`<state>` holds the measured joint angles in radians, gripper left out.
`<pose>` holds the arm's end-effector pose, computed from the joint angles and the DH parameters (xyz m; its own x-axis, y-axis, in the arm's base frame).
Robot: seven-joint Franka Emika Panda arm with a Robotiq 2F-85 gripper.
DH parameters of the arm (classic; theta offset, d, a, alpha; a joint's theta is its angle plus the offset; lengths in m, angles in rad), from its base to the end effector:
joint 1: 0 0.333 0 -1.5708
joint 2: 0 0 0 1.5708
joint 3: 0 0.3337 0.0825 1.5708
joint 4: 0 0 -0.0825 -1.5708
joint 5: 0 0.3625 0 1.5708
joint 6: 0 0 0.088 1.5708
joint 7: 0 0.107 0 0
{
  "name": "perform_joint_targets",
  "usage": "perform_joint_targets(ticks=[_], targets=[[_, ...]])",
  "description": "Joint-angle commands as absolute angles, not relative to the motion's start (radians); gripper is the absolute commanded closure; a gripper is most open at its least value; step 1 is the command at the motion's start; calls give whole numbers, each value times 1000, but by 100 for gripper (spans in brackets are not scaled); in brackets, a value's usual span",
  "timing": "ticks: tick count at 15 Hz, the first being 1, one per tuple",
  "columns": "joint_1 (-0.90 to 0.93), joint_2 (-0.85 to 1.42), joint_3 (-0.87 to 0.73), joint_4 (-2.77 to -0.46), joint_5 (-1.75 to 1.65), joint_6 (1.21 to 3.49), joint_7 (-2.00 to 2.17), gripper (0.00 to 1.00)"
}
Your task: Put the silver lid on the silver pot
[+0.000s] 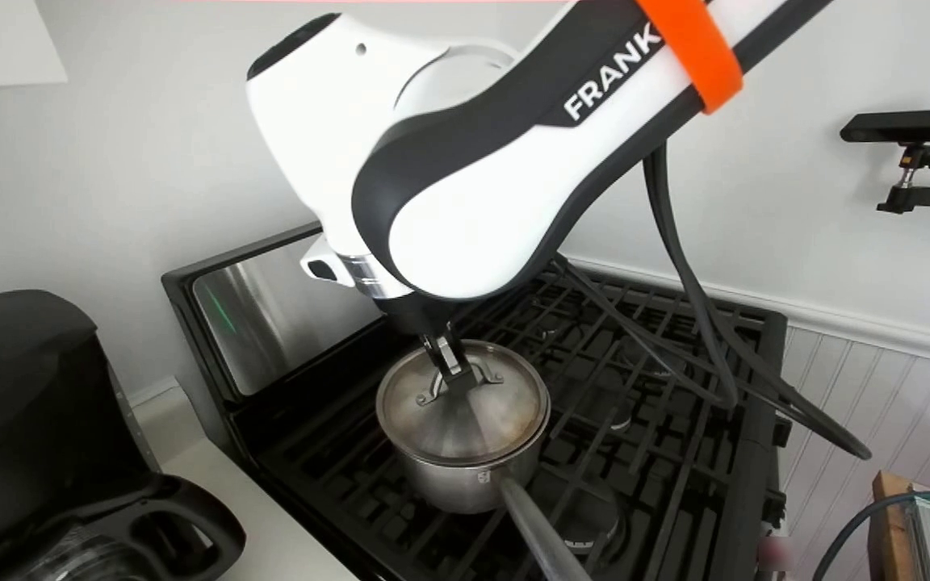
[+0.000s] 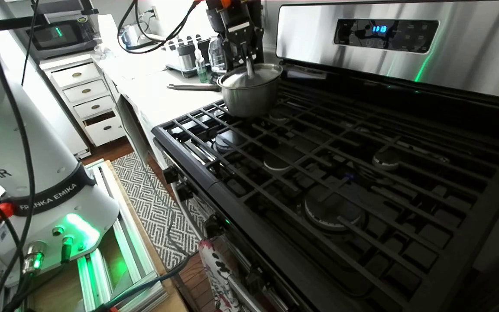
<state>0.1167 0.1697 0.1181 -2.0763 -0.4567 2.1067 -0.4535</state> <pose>0.5376 0.1055 0.3716 0.5814 0.7565 -0.2996 0.8136 -0.5392 0.2173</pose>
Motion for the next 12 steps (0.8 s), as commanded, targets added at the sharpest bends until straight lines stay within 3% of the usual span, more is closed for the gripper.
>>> perform_joint_targets(ticks=[1, 3, 4, 5, 12], targets=[[119, 190, 121, -2060, -460, 2099, -453, 98], [119, 193, 121, -2058, -459, 2095, -455, 98], [119, 195, 121, -2058, -458, 2092, -456, 67], [118, 195, 122, -2058, -454, 2093, -460, 66], [113, 144, 120, -2083, -452, 2118, -458, 19]])
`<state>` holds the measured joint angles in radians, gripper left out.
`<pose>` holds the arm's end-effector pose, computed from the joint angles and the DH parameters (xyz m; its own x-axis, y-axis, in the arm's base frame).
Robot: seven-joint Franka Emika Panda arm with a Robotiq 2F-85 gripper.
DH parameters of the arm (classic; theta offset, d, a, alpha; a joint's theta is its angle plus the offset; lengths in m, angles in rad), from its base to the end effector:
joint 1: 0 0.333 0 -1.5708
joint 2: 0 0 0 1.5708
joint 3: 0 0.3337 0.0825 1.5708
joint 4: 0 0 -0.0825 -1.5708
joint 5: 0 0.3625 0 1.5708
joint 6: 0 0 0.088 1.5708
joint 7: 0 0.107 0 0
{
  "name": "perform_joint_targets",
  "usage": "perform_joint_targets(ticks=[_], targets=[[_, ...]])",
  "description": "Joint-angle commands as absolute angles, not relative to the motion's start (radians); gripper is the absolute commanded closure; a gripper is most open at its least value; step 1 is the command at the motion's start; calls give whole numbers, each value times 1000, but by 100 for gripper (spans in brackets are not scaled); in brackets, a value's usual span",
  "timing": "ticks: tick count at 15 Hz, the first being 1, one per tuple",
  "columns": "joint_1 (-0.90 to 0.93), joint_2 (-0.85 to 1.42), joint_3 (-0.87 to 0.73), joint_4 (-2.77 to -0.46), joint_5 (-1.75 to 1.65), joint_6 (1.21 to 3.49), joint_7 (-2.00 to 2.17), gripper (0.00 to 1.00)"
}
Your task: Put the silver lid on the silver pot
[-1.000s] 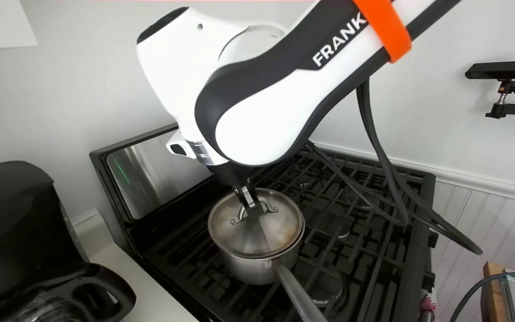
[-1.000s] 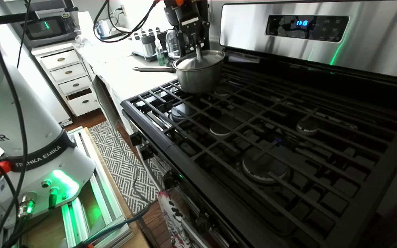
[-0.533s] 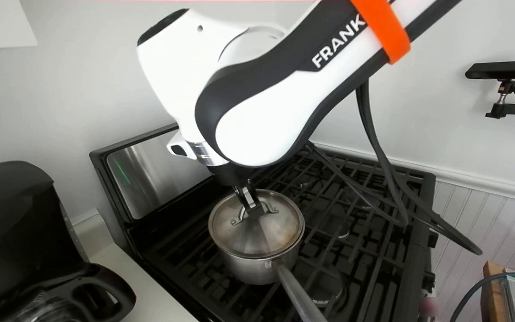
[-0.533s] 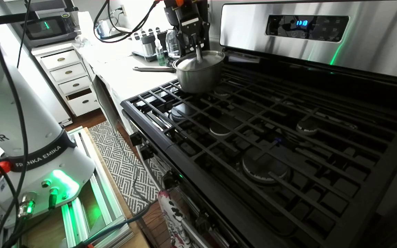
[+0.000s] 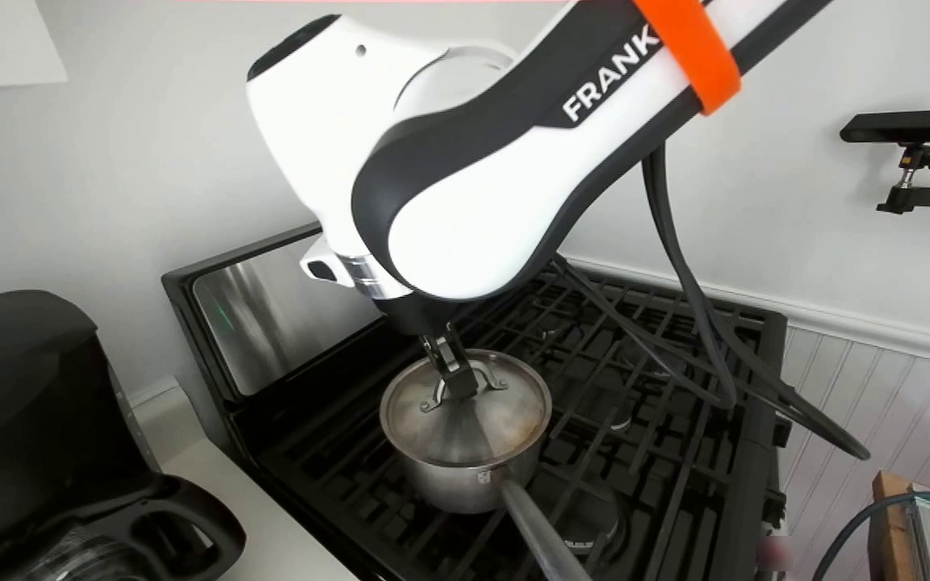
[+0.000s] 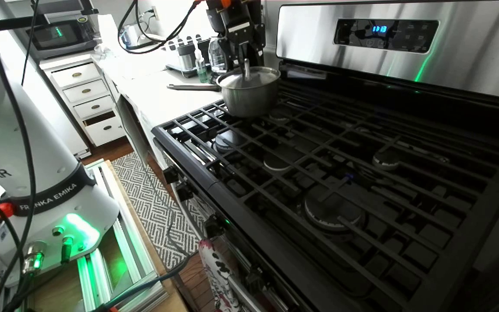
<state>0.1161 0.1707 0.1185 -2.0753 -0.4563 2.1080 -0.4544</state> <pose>0.5381 0.1056 0.3715 0.5810 0.7573 -0.2984 0.8139 -0.5388 0.2172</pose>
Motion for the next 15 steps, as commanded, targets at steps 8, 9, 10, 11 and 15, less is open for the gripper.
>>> perform_joint_targets(ticks=[8, 9, 10, 11, 15], targets=[[61, -83, 91, -2230, -275, 2250, -560, 0], [57, -116, 81, -2254, -230, 2267, -591, 0], [55, -154, 67, -2285, -183, 2290, -631, 0], [57, -189, 50, -2311, -143, 2305, -662, 0], [80, -316, -24, -2418, 0, 2359, -802, 0]])
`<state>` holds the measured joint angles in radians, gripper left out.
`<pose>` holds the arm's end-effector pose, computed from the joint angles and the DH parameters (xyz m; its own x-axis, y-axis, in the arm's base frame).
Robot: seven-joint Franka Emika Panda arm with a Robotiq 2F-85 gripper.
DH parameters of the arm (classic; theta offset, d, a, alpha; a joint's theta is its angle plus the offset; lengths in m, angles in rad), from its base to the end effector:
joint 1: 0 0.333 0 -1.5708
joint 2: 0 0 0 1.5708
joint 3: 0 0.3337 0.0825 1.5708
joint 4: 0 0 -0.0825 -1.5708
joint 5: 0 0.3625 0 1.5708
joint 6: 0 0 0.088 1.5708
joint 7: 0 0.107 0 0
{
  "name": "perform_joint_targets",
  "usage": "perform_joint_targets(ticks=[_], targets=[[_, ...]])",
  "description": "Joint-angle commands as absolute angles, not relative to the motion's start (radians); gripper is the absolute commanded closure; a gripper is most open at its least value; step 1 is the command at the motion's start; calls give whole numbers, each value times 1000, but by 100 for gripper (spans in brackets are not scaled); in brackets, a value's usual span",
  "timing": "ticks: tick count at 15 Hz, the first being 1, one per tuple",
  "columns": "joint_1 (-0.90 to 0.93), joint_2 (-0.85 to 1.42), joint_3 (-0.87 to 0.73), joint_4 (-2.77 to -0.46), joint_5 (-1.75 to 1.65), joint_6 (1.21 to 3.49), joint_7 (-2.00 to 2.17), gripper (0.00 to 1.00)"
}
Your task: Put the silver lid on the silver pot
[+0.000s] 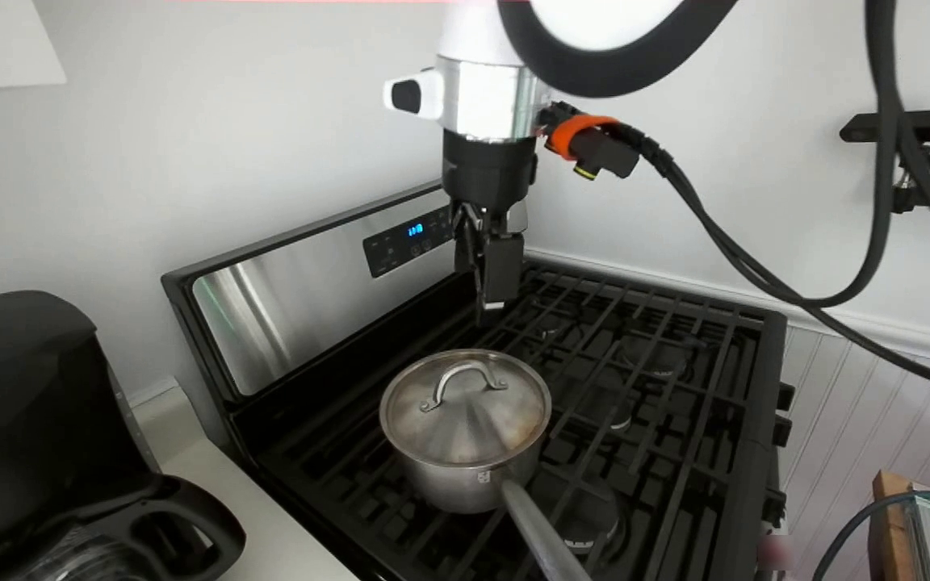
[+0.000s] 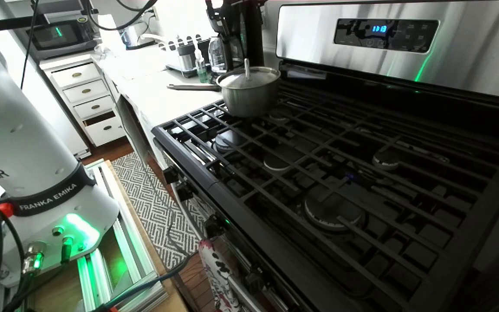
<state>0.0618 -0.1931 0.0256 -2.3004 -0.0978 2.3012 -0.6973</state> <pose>0.4760 0.0401 0.4740 0.6563 0.7493 0.0883 0.7273 -0.6595 0.1898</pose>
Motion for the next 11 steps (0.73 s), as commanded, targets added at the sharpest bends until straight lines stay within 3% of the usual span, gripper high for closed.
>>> perform_joint_targets(ticks=[1, 7, 11], targets=[[84, -342, -39, -2438, 19, 2362, -823, 0], [104, -466, -111, -2519, 121, 2315, -857, 0], [93, -412, -94, -2478, 67, 2323, -831, 0]])
